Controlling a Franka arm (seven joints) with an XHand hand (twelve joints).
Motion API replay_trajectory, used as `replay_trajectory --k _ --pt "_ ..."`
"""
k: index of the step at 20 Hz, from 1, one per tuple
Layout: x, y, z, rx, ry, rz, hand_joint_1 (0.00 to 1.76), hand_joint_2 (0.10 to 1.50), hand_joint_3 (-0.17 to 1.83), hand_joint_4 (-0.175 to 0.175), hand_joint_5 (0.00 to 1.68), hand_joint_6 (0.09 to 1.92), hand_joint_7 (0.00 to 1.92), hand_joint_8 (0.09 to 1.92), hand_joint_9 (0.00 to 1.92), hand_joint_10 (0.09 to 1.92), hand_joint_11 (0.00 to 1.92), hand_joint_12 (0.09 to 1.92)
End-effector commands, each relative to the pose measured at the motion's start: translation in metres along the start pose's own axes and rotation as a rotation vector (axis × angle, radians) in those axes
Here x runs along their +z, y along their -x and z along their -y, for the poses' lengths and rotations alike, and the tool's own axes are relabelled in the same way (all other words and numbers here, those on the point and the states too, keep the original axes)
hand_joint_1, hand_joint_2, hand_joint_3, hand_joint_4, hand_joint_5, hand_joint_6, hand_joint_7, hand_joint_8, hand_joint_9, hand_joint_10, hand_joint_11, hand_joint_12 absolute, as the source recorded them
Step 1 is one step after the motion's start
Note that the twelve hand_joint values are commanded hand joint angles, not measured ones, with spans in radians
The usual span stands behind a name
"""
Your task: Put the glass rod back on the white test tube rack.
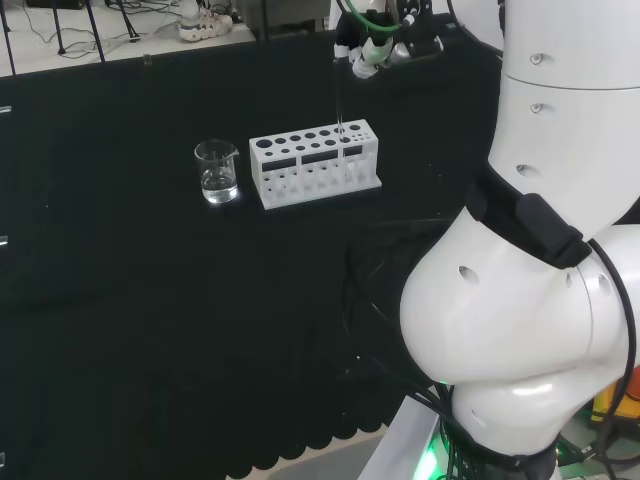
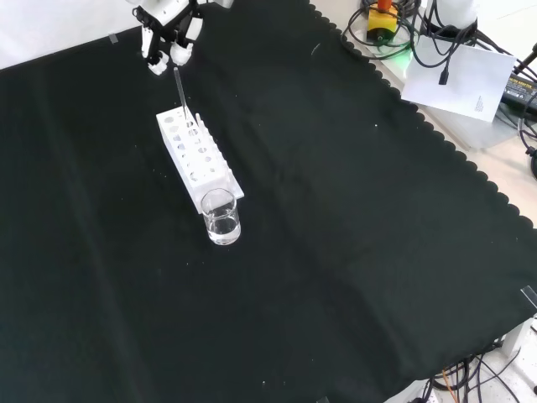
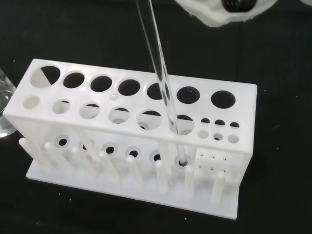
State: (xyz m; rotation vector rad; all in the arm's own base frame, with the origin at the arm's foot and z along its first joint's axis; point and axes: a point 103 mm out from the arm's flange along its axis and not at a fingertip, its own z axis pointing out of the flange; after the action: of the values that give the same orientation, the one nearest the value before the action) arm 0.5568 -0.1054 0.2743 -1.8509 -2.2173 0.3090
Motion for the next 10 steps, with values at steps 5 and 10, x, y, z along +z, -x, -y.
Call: replay_trajectory --k 5,10 --pt "-0.0092 -0.0011 0.0072 0.009 0.021 0.014 1.52 0.90 -0.17 -0.175 0.67 0.85 0.96 0.83 1.76 0.64 1.77 0.77" --pt "-0.0121 -0.0044 0.0096 0.009 0.022 0.022 1.52 0.90 -0.17 -0.175 0.67 0.85 0.96 0.83 1.76 0.64 1.77 0.77"
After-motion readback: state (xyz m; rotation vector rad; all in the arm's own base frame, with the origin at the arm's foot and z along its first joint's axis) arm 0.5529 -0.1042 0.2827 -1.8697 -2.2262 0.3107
